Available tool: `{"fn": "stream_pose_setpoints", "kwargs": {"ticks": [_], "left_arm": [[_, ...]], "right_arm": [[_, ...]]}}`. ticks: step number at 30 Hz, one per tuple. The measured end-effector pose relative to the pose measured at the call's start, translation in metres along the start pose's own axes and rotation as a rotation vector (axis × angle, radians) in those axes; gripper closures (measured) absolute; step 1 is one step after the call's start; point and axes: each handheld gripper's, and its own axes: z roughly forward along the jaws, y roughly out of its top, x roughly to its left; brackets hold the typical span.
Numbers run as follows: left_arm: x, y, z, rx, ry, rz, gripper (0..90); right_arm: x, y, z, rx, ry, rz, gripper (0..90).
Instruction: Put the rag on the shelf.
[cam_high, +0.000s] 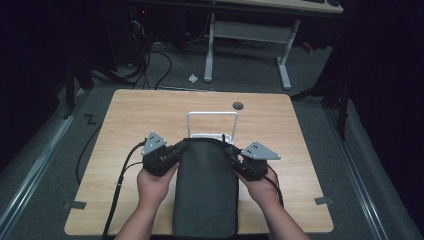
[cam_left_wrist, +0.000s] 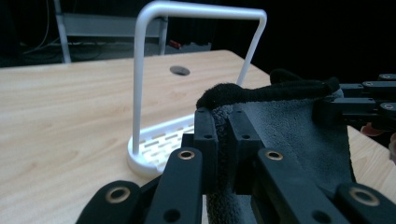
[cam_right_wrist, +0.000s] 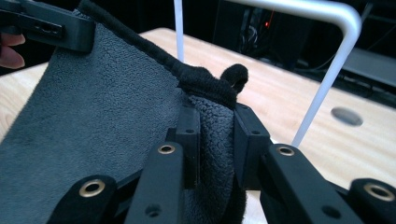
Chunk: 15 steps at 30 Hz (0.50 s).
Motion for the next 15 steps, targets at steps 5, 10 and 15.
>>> {"fn": "stream_pose_setpoints", "kwargs": {"ticks": [5, 10, 15], "left_arm": [[-0.004, 0.019, -0.005, -0.039, -0.001, 0.032, 84.0], [-0.008, 0.034, -0.008, -0.079, -0.001, 0.057, 84.0], [-0.008, 0.048, -0.010, -0.113, -0.004, 0.064, 84.0]], "right_arm": [[-0.003, 0.017, -0.007, -0.045, -0.007, -0.003, 75.2], [-0.004, 0.032, -0.013, -0.085, -0.024, -0.027, 75.2], [-0.007, 0.046, -0.019, -0.117, -0.040, -0.038, 75.2]]}}
